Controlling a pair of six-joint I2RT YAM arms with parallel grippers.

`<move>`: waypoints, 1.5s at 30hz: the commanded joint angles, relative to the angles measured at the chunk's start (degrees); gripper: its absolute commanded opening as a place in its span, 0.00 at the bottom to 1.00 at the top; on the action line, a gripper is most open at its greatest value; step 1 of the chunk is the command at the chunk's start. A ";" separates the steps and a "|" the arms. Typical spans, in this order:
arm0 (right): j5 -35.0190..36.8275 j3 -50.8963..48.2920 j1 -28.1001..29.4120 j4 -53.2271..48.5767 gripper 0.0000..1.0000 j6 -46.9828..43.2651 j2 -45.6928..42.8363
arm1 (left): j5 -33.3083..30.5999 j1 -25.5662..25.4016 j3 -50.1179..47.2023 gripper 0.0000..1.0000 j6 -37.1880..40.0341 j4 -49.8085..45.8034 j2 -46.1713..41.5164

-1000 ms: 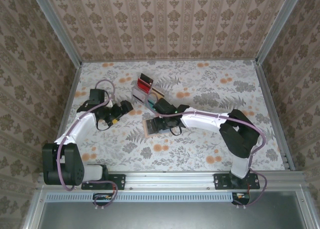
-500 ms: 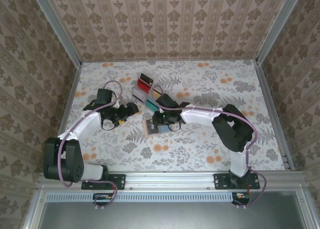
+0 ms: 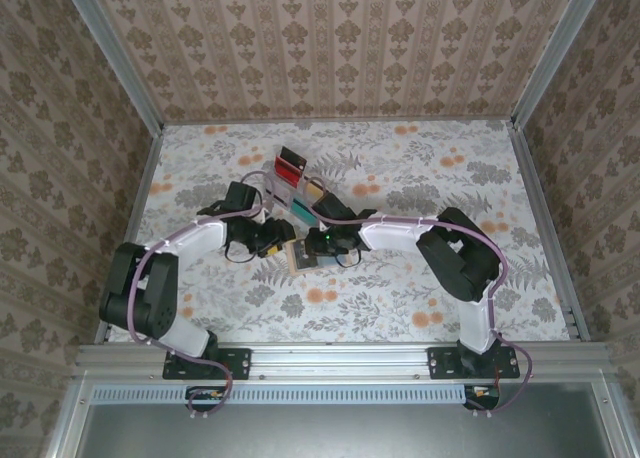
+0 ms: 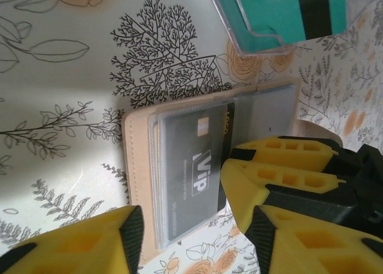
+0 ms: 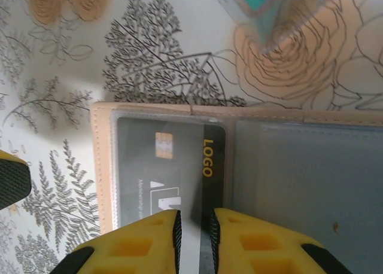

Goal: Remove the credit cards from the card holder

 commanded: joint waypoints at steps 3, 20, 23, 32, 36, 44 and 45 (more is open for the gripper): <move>1.45 -1.86 -0.61 0.67 0.24 1.37 -1.79 | 0.82 -1.95 0.63 0.39 -1.94 2.99 3.52; -0.49 -5.30 -1.88 4.34 0.24 2.78 -5.28 | 0.35 -3.37 1.85 0.14 -1.44 3.58 9.20; -0.40 -5.30 -2.04 4.06 0.23 2.91 -4.89 | 0.08 -3.31 1.91 0.12 -1.11 3.18 9.37; 0.35 -6.16 -2.14 4.14 0.19 3.68 -3.63 | -0.81 -3.42 1.57 0.10 -0.46 2.42 10.03; -1.13 -6.35 -2.24 5.14 0.17 3.59 -2.94 | -0.55 -3.43 1.34 0.10 -0.58 2.85 10.65; -2.88 -6.68 -2.71 6.32 0.18 3.93 -2.31 | -0.21 -3.40 1.55 0.09 -0.36 2.61 11.53; -3.02 -6.77 -2.76 6.51 0.18 3.94 -2.32 | -0.19 -3.40 1.55 0.09 -0.23 2.50 11.60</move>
